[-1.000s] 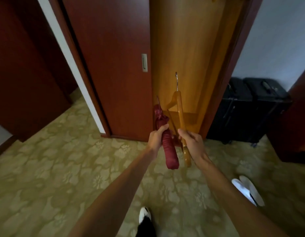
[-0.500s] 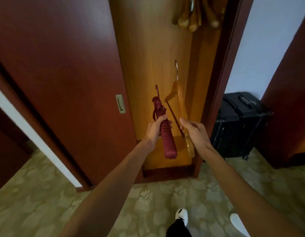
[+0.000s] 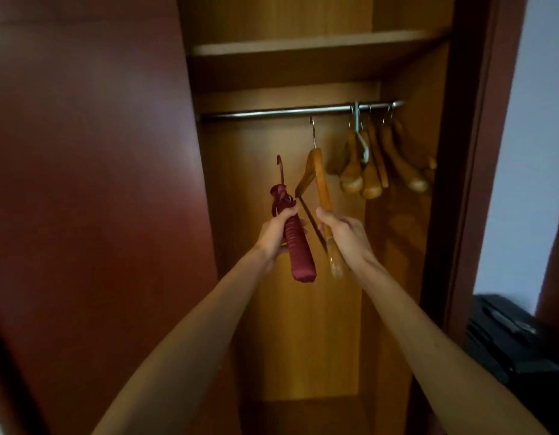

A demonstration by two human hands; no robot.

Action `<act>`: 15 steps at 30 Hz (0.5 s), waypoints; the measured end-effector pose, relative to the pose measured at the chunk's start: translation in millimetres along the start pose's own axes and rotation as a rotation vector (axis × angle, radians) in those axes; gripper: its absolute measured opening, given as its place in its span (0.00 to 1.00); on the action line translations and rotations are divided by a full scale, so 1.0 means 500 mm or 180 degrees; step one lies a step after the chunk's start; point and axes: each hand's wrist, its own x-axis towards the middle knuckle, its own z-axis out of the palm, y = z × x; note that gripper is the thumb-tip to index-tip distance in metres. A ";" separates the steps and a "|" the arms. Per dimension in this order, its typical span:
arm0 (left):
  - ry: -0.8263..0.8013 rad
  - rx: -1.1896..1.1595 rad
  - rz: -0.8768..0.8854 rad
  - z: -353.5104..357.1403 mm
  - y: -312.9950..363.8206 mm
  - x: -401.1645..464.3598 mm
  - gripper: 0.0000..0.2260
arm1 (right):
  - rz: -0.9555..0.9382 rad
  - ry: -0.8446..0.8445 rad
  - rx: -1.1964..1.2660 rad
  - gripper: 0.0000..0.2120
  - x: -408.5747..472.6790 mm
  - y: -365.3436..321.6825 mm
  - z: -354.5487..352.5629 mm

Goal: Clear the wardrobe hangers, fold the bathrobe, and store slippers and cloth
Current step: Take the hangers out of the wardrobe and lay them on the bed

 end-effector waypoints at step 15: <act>-0.0271 0.0706 0.0392 0.021 0.234 0.365 0.20 | -0.0073 0.0466 0.0435 0.20 0.406 -0.088 0.004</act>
